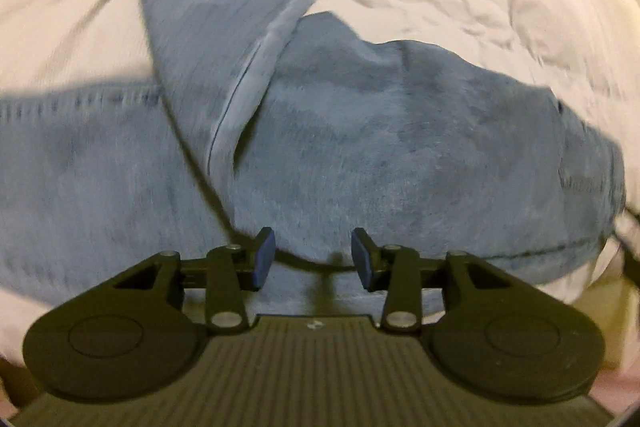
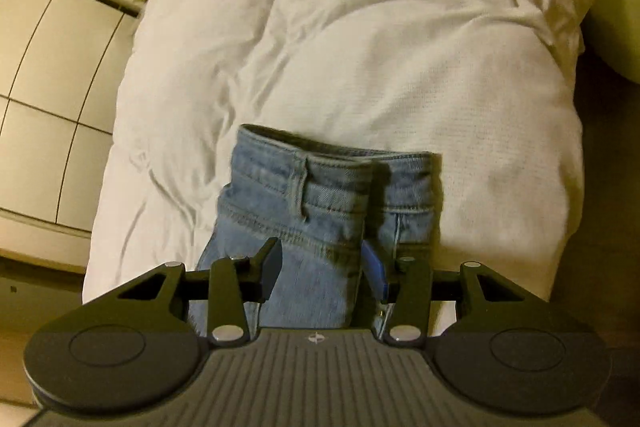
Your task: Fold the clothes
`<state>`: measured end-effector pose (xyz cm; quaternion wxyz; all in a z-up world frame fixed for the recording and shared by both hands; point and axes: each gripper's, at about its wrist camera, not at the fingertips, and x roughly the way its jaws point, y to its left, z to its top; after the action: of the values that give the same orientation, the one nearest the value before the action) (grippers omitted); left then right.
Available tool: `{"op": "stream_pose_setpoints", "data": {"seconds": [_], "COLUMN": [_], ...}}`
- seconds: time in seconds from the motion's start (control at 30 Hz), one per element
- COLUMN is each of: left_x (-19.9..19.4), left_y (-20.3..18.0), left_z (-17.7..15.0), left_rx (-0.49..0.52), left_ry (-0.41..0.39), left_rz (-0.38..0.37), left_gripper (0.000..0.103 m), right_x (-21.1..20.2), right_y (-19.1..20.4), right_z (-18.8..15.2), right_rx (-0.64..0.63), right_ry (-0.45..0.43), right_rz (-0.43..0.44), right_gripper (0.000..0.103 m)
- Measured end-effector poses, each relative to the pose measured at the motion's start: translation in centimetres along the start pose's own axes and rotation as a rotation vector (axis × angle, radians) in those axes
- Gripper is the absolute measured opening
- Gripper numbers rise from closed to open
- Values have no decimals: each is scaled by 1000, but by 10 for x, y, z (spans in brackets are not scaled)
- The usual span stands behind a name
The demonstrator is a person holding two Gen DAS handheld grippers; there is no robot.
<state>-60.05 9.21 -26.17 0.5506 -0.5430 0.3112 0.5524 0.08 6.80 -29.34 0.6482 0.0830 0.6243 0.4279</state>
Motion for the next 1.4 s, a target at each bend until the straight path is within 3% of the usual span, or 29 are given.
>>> {"op": "stream_pose_setpoints", "data": {"seconds": [0.17, 0.33, 0.37, 0.4, 0.43, 0.5, 0.6, 0.77, 0.93, 1.07, 1.17, 1.23, 1.27, 1.3, 1.4], "left_x": [4, 22, 25, 25, 22, 7, -21, -18, -1, 0, 12, 20, 20, 17, -3], "left_y": [25, 40, 44, 47, 48, 43, 29, 35, 25, 26, 25, 21, 18, 14, 8], "left_z": [-4, 7, 9, 10, 12, 8, -8, -35, -34, -42, -43, -40, -37, -36, -42], "left_rx": [-218, -339, -364, -381, -388, -342, -226, -218, -179, -175, -148, -124, -107, -92, -50], "left_ry": [-37, -65, -71, -87, -105, -158, -222, -167, -174, -180, -172, -153, -145, -143, -139], "left_rz": [0, 40, 39, 36, 36, 33, 64, 91, 151, 154, 190, 226, 246, 266, 313], "left_gripper": [38, 35, 24, 1, 1, 1, 2, 5, 4, 5, 5, 7, 8, 10, 17], "right_x": [25, 35, 36, 36, 34, 21, 0, -14, -3, 5, 19, 31, 35, 34, 19], "right_y": [-6, -5, -3, 0, 4, 12, 22, 3, -6, -9, -8, 2, 8, 20, 55], "right_z": [1, 1, 4, 6, 8, 11, 13, 11, 4, -1, -6, -6, -6, -7, -14], "right_rx": [21, 27, 20, 1, -19, -76, -153, -161, -159, -200, -252, -328, -373, -441, -612], "right_ry": [26, 42, 42, 41, 38, 18, 0, 24, 17, 23, 46, 82, 97, 106, 97], "right_rz": [-24, -10, -11, -26, -35, -7, 33, -12, -60, -139, -231, -316, -359, -404, -463], "right_gripper": [48, 49, 37, 26, 23, 12, 10, 10, 10, 10, 14, 35, 51, 55, 55]}}
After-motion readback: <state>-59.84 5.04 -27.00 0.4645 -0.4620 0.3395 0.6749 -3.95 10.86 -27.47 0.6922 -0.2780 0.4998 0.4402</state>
